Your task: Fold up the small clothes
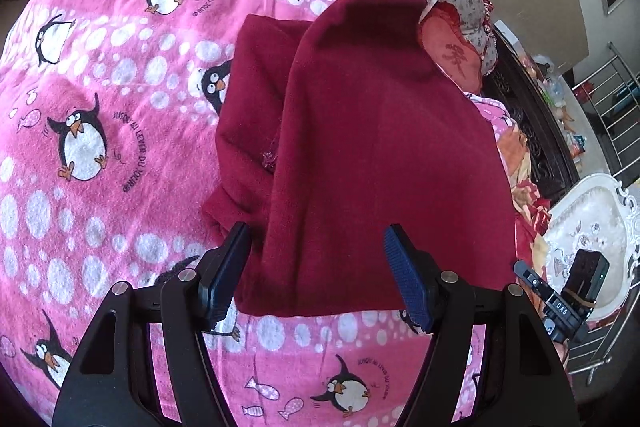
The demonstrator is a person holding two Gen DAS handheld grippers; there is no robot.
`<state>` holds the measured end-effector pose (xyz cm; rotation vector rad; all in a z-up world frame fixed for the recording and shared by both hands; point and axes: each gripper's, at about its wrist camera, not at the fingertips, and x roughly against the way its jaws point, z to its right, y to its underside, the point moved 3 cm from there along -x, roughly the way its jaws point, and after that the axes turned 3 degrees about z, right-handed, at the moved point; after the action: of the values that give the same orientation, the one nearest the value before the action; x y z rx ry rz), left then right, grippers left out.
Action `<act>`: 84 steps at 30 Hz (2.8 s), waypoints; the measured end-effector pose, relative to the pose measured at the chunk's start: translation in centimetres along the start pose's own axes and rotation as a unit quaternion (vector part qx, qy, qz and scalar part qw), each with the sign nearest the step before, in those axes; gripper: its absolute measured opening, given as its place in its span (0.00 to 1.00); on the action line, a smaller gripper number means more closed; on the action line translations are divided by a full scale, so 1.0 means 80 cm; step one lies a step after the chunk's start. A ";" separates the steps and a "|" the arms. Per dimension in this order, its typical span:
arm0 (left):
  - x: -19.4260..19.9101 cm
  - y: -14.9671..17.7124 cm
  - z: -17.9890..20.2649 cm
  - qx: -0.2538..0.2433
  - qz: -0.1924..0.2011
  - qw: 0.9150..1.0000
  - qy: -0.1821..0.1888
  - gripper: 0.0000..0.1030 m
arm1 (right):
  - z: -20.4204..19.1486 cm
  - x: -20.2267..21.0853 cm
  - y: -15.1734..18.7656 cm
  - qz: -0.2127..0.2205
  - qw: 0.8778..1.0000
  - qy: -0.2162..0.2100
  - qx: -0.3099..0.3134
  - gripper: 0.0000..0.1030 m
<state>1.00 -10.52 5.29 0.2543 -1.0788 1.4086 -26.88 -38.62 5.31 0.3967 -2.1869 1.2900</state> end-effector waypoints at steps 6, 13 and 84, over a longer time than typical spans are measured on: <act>-0.012 0.006 0.012 -0.046 -0.014 0.999 -0.022 0.45 | 0.005 -0.029 0.001 -0.033 0.999 -0.017 -0.013 0.18; 0.005 0.018 0.003 -0.067 -0.030 0.997 -0.002 0.12 | -0.010 0.019 0.004 -0.003 0.997 -0.079 -0.025 0.06; -0.042 -0.115 0.048 -0.084 0.072 0.983 -0.148 0.42 | -0.049 -0.127 -0.129 -0.006 0.999 0.037 -0.006 0.34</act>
<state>7.95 -17.56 8.97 0.2725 -1.4787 1.4265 -12.27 -40.61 7.91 0.3523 -2.1264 1.2646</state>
